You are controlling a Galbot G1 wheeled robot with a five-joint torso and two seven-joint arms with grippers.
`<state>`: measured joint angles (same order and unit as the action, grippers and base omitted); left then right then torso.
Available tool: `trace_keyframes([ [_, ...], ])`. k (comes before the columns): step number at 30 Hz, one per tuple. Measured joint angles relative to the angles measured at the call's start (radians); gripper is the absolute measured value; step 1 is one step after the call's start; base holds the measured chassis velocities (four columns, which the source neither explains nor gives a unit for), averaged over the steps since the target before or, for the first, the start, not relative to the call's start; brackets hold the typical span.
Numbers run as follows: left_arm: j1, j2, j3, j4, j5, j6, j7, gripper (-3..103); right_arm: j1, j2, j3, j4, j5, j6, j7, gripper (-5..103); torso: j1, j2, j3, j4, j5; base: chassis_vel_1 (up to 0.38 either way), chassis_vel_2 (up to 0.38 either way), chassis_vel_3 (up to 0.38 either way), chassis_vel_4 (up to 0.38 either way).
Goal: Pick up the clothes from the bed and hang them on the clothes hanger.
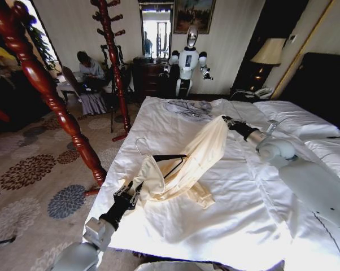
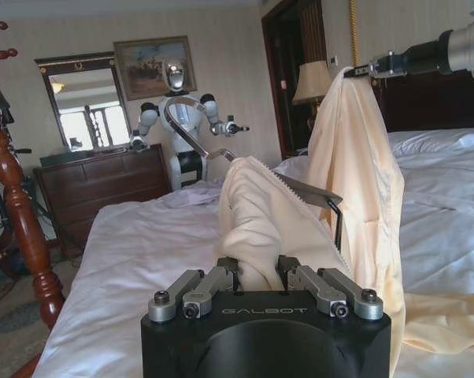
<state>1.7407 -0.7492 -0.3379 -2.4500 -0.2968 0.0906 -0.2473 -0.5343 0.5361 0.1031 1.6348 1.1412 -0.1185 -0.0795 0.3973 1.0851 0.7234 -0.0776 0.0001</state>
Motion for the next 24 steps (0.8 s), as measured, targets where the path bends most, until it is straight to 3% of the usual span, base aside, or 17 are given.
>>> trace_keyframes([
  [3, -0.001, 0.0, 0.001, 0.001, 0.001, 0.0, 0.0, 24, -0.001, 0.0, 0.001, 0.002, 0.001, 0.0, 0.001, 1, 0.0, 0.0, 0.0, 0.0, 0.0, 0.0, 0.0, 0.0, 0.0],
  [12, -0.174, 0.008, 0.069, 0.098, -0.057, 0.026, -0.014, 24, -0.125, -0.109, 0.17, 0.156, 0.066, -0.015, 0.018, 1, 0.0, 0.0, 0.0, -0.0004, 0.0, 0.0, 0.0, 0.0, 0.0],
  [17, -0.201, -0.005, 0.12, 0.139, -0.059, 0.029, -0.017, 24, -0.212, -0.16, 0.241, 0.227, 0.097, -0.016, 0.033, 1, 0.0, 0.0, 0.0, -0.0004, -0.0001, 0.0, 0.0, 0.0, 0.0],
  [24, -0.202, -0.012, 0.151, 0.138, -0.056, 0.032, 0.001, 24, -0.233, -0.169, 0.255, 0.261, 0.119, -0.018, 0.065, 1, 0.0, 0.0, 0.0, 0.0, -0.0003, 0.0, 0.0, 0.0, 0.0],
])
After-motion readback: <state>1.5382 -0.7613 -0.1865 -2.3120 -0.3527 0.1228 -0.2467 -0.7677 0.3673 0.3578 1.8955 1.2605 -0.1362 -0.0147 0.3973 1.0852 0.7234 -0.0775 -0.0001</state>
